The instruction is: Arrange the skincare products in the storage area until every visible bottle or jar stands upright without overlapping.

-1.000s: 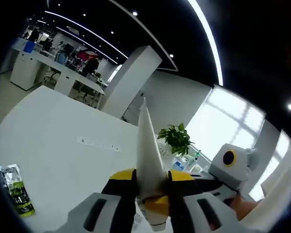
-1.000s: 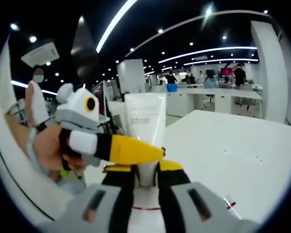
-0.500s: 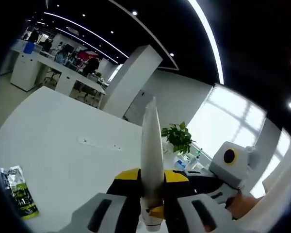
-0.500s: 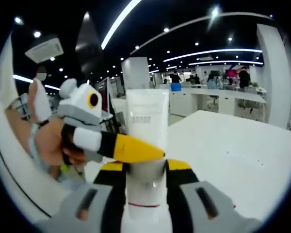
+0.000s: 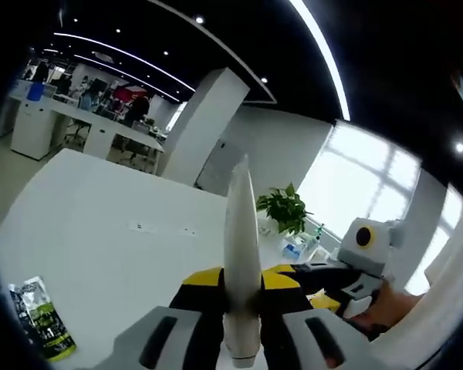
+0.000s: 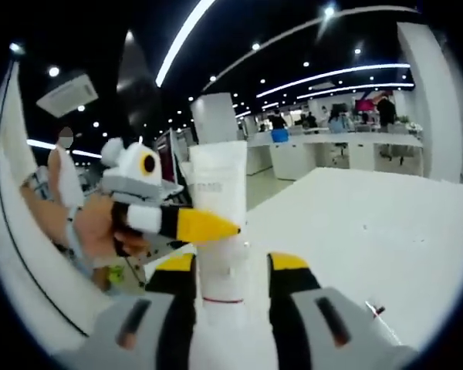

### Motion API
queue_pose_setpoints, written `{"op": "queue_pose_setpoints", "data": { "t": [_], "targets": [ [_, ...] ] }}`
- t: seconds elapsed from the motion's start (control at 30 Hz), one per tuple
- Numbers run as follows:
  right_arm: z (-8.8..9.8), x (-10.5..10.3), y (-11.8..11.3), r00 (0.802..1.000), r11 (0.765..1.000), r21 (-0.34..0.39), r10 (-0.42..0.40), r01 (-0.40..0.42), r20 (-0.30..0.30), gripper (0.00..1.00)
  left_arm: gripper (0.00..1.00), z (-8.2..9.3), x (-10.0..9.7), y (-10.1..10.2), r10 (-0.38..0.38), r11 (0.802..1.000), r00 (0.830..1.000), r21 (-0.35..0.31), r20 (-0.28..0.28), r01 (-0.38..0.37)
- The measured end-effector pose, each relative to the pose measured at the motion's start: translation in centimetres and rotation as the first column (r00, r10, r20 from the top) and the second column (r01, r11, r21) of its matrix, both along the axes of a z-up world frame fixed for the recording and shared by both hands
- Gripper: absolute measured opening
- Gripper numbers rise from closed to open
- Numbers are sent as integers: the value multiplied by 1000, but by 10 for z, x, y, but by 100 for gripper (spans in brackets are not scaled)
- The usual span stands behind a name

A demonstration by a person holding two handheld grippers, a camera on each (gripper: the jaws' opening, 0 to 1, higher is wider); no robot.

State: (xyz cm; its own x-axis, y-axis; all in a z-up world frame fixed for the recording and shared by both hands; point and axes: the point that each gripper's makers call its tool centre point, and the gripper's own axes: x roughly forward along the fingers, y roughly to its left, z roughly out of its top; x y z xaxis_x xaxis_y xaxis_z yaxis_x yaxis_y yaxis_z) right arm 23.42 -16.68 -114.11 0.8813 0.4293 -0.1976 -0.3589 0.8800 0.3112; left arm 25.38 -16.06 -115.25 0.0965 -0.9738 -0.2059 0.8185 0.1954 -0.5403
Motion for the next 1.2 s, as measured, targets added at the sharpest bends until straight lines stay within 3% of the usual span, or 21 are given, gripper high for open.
{"op": "queue_pose_setpoints", "data": {
  "t": [0.03,0.4,0.53,0.7,0.87,0.93,1.1,1.2],
  "targets": [
    [-4,-2,-2,1000,999,-45,26,-26,-14,35,15,1,0,-1,3,1000,1000,-12,-3,-3],
    [12,-8,-8,999,995,95,30,-32,26,40,15,-13,-24,5,-91,996,996,-1,-7,91],
    [15,-9,-2,998,989,135,62,-65,29,40,15,-8,-49,4,-216,975,976,-55,-39,214],
    [18,-11,11,992,979,158,122,-126,36,37,15,-5,-66,3,-277,959,961,-65,-1,276],
    [23,-21,28,971,961,140,233,-239,52,30,16,-6,-78,5,-339,937,941,-84,12,339],
    [24,-28,36,953,945,130,298,-301,43,24,16,-7,-83,8,-369,926,929,-78,30,370],
    [22,-39,42,921,916,103,387,-389,42,22,15,-8,-94,12,-421,903,904,-64,67,426],
    [26,-46,46,897,886,139,439,-442,57,19,15,-3,-107,14,-481,870,875,-95,59,485]
  ]
}}
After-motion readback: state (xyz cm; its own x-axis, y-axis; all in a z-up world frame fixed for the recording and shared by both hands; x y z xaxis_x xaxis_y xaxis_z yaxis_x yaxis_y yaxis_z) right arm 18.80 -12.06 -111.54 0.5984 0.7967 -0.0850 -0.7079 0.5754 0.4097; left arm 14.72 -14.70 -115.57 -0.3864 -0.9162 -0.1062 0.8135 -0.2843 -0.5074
